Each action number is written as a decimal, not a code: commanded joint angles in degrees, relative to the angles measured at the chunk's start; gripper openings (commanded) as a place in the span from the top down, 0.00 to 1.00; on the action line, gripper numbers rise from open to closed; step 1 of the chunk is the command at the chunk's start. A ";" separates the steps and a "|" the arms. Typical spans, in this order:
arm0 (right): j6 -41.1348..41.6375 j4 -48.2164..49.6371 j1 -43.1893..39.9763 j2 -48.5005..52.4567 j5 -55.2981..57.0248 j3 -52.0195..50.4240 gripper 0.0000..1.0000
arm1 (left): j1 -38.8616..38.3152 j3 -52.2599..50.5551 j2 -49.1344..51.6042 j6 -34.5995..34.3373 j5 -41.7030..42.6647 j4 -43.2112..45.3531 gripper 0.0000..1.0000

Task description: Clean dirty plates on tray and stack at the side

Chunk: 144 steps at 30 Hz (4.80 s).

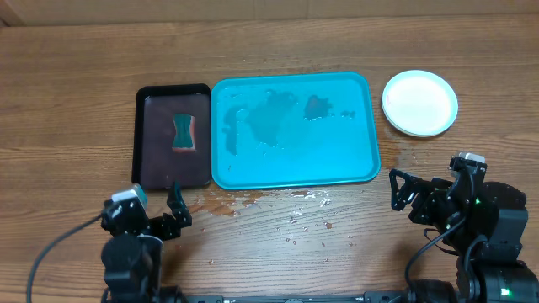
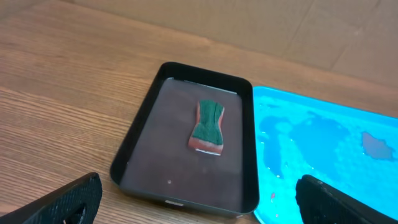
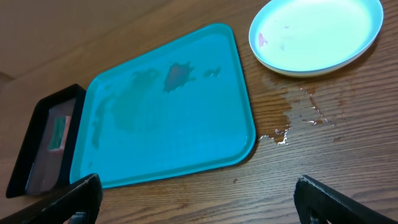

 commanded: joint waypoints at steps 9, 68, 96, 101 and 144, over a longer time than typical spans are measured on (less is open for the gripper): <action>0.22 0.22 -0.07 -0.20 -0.31 -0.17 0.00 | 0.28 -10.43 -8.31 -1.36 1.07 5.18 0.00; -14.03 11.50 3.41 -9.77 0.57 -8.17 0.00 | 0.22 -12.96 -8.24 -1.53 2.12 9.68 0.00; -15.69 35.15 3.52 -32.89 2.29 -38.01 0.00 | 0.22 -12.96 -8.24 -1.53 2.12 9.68 0.00; -15.69 35.15 3.52 -32.89 2.29 -38.01 0.00 | 0.22 -12.96 -8.24 -1.53 2.12 9.68 0.00; -15.69 35.15 3.52 -32.89 2.29 -38.01 0.00 | 0.22 -12.96 -8.24 -1.55 2.12 9.68 0.00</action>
